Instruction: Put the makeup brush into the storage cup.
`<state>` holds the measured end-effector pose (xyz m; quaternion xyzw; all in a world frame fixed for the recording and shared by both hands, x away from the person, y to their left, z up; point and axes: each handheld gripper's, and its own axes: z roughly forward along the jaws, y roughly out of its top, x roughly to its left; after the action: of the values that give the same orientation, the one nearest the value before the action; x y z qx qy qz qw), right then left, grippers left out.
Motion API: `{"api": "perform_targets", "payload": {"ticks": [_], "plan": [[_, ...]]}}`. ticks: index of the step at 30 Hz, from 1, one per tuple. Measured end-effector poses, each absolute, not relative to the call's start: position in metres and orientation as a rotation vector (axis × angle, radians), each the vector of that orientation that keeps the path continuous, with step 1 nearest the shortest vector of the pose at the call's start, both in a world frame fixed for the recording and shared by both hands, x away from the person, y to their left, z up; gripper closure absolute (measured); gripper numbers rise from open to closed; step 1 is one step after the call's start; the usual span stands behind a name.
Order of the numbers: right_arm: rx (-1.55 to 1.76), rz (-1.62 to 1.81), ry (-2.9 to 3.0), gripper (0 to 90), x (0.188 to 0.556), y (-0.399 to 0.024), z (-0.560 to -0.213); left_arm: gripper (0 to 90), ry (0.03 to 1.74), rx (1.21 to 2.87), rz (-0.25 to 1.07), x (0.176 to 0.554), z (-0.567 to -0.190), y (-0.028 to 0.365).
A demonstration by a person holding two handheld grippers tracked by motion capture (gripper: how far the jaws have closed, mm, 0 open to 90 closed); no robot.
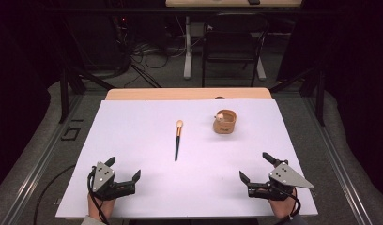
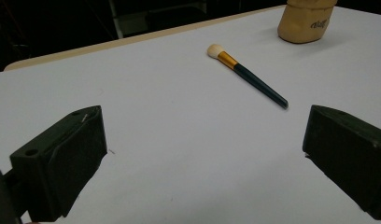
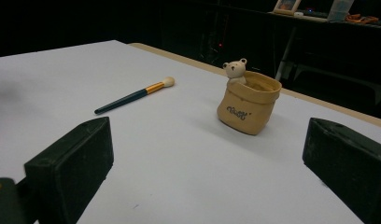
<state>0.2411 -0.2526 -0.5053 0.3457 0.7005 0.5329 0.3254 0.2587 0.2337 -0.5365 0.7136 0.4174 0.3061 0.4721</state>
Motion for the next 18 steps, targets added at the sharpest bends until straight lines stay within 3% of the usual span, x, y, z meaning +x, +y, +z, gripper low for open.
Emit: {"api": "perform_targets", "payload": {"ticks": [18], "plan": [[0.904,1.4,1.836,1.8,0.241,-0.253,-0.505,0.1,1.028,1.762,0.711,0.276,-0.537,0.214]]}}
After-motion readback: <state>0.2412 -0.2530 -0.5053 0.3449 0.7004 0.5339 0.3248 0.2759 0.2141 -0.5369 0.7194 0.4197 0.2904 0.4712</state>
